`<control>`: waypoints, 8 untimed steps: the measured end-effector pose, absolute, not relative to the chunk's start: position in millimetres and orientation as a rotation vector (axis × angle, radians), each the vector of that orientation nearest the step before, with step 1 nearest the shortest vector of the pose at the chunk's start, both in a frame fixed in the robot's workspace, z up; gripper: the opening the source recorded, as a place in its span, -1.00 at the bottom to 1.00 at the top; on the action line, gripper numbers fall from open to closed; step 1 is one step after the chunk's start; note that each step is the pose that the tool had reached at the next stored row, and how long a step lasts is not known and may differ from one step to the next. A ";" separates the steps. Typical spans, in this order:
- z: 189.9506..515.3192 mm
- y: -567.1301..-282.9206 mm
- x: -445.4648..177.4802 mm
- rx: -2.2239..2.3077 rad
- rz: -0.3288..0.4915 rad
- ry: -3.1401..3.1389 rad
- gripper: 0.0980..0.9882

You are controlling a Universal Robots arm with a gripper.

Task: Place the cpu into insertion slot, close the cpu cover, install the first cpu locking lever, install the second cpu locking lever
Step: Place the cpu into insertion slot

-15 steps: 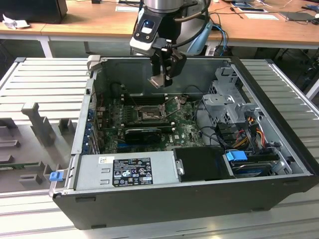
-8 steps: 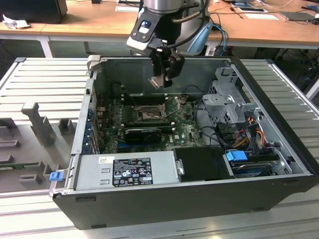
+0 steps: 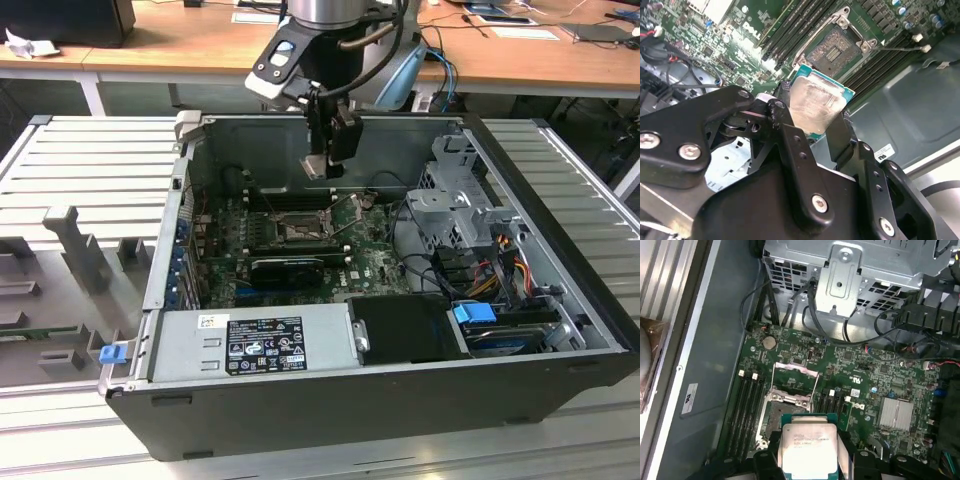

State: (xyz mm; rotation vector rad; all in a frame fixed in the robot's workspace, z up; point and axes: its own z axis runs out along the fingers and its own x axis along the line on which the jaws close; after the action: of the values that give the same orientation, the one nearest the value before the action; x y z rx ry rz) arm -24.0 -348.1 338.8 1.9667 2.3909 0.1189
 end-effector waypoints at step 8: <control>331.1 -348.1 -24.0 2.090 0.115 2.278 -0.04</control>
State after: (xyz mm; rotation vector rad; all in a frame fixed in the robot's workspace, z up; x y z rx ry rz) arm -24.0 -348.1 331.1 2.0904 2.2784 0.1155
